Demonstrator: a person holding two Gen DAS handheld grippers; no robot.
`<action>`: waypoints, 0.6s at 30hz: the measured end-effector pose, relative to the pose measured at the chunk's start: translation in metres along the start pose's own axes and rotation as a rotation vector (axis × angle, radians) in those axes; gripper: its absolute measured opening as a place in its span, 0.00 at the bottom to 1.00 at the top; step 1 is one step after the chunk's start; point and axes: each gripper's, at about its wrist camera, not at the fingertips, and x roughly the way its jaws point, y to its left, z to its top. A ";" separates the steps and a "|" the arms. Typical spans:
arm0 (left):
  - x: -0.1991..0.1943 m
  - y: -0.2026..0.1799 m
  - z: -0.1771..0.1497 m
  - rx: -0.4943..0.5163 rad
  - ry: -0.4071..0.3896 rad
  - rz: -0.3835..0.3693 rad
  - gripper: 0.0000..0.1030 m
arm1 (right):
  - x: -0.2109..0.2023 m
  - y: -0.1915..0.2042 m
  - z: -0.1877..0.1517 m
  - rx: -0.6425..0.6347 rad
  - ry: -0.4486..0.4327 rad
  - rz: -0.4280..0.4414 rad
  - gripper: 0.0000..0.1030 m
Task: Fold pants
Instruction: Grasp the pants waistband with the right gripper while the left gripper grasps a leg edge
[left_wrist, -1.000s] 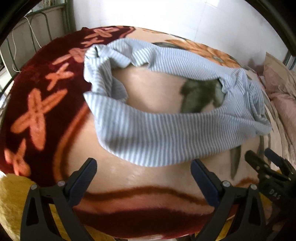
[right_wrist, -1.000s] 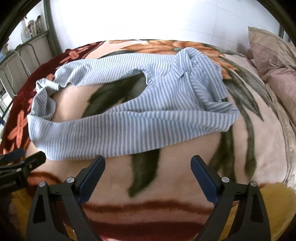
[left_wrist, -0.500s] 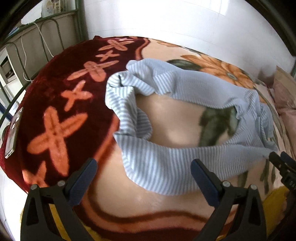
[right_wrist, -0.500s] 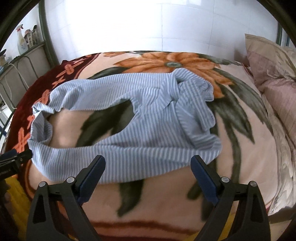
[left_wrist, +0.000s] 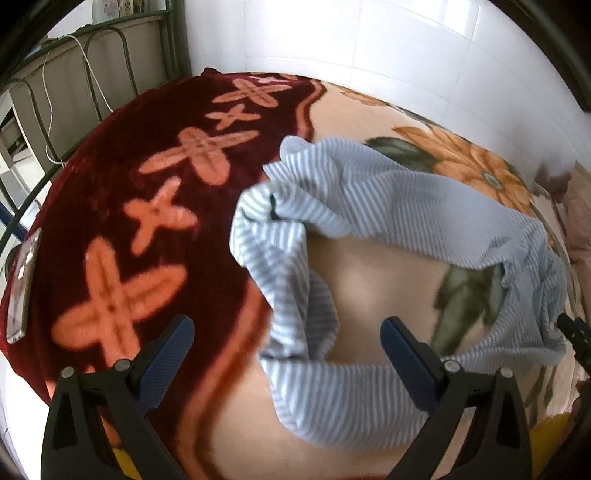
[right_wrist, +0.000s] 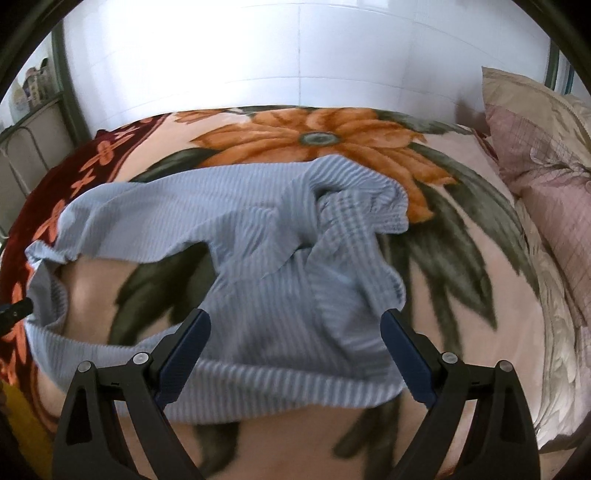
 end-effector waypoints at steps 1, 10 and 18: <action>0.002 0.002 0.003 -0.003 -0.002 0.004 1.00 | 0.002 -0.002 0.003 0.001 -0.005 -0.007 0.93; 0.016 0.012 0.034 -0.019 -0.024 0.036 1.00 | 0.037 -0.032 0.033 0.032 0.000 -0.070 0.93; 0.027 0.007 0.055 -0.021 -0.049 -0.003 1.00 | 0.073 -0.045 0.037 0.050 0.066 -0.096 0.92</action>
